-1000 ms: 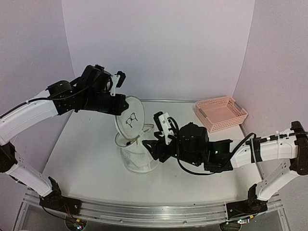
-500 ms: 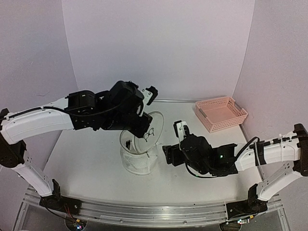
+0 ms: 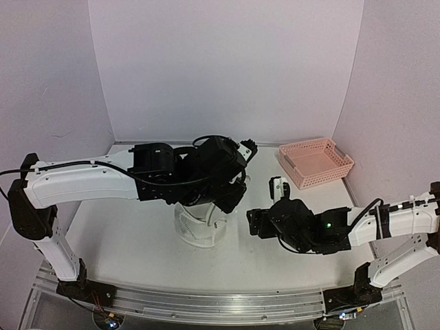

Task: Unzip the laundry bag and remove the bra
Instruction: Open the laundry bag at the center of the board.

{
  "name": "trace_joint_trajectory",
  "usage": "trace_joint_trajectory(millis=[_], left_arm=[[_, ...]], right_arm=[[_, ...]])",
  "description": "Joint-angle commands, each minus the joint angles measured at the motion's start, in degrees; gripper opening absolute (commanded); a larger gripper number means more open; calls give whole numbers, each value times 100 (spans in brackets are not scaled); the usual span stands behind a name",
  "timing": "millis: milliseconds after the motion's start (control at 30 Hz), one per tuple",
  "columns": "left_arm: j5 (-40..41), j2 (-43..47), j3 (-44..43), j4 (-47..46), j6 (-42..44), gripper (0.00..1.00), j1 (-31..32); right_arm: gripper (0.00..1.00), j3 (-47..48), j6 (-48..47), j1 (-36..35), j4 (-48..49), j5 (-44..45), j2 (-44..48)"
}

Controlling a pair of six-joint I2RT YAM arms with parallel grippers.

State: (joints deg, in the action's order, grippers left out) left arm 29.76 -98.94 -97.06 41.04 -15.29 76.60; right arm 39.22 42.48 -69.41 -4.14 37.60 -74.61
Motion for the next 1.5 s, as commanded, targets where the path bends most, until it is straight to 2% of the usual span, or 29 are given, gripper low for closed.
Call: trace_joint_trajectory(millis=[0, 200, 367, 600, 800, 1133, 1367, 1467], left_arm=[[38, -76, -411, 3, -131, 13, 88], [-160, -39, -382, -8, -309, 16, 118], [-169, -3, -275, -8, -431, 18, 144], [209, 181, -76, -17, -570, 34, 145], [726, 120, 92, -24, -537, 46, 115], [452, 212, 378, -160, -483, 48, -393], [321, 439, 897, -386, -470, 48, -950], [300, 539, 1071, -458, -500, 52, -1149]], right_arm=[[82, -37, 516, 24, 62, -283, 168], [80, -89, 761, 24, 606, -876, 76], [79, 35, 970, 24, 643, -1015, -199], [77, -291, 1265, 24, 603, -973, 6], [77, -784, 1681, 24, 206, -813, 375], [77, -1249, 2090, 24, -282, -717, 804], [77, -1343, 2377, 24, -1236, -398, 1177], [77, -1376, 2455, 24, -1579, -230, 1493]])
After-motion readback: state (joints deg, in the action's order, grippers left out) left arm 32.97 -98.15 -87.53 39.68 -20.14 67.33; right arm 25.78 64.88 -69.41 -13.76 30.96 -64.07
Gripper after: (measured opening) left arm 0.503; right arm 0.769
